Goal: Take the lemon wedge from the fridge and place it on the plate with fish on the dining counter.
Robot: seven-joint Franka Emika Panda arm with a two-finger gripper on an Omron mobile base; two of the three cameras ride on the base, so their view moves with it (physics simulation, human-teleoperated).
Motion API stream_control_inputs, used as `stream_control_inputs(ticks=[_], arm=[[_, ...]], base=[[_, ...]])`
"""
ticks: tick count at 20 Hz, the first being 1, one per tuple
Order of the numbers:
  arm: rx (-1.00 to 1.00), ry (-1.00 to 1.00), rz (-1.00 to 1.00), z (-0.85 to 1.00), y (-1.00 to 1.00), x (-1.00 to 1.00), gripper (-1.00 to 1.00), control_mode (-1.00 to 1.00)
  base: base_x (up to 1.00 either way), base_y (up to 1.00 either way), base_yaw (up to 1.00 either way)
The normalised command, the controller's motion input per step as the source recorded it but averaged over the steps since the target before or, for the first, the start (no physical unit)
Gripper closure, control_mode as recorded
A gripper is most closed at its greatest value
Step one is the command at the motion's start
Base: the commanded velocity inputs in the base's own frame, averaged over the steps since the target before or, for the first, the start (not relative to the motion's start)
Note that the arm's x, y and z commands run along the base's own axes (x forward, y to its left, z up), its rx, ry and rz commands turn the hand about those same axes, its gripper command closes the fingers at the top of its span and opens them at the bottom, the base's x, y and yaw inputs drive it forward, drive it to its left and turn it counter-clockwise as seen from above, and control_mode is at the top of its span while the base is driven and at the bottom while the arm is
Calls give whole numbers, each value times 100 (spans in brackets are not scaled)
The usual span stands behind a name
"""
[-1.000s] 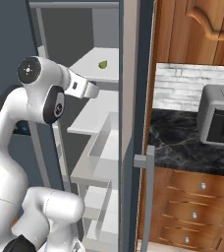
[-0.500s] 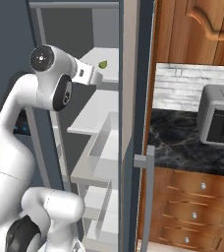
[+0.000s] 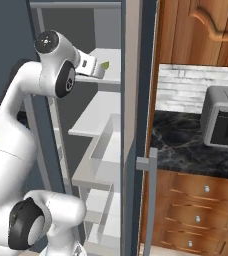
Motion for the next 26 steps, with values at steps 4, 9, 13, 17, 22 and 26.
stream_control_inputs(ticks=[4, 9, 13, 17, 22, 26], arm=[[0, -1, 0, -2, 0, 72, -100, -100], [0, 0, 0, -1, 0, 79, -100, -100], [0, 5, 0, -8, -3, 49, -100, -100], [0, 5, 1, -18, -3, 44, -100, -100], [0, 0, 0, -9, -3, 47, -100, -100], [0, 0, 0, -13, -11, 54, -100, -100]], base=[[0, 0, 0], [0, 0, 0], [0, 0, 0], [0, 0, 0], [0, 0, 0], [0, 0, 0]])
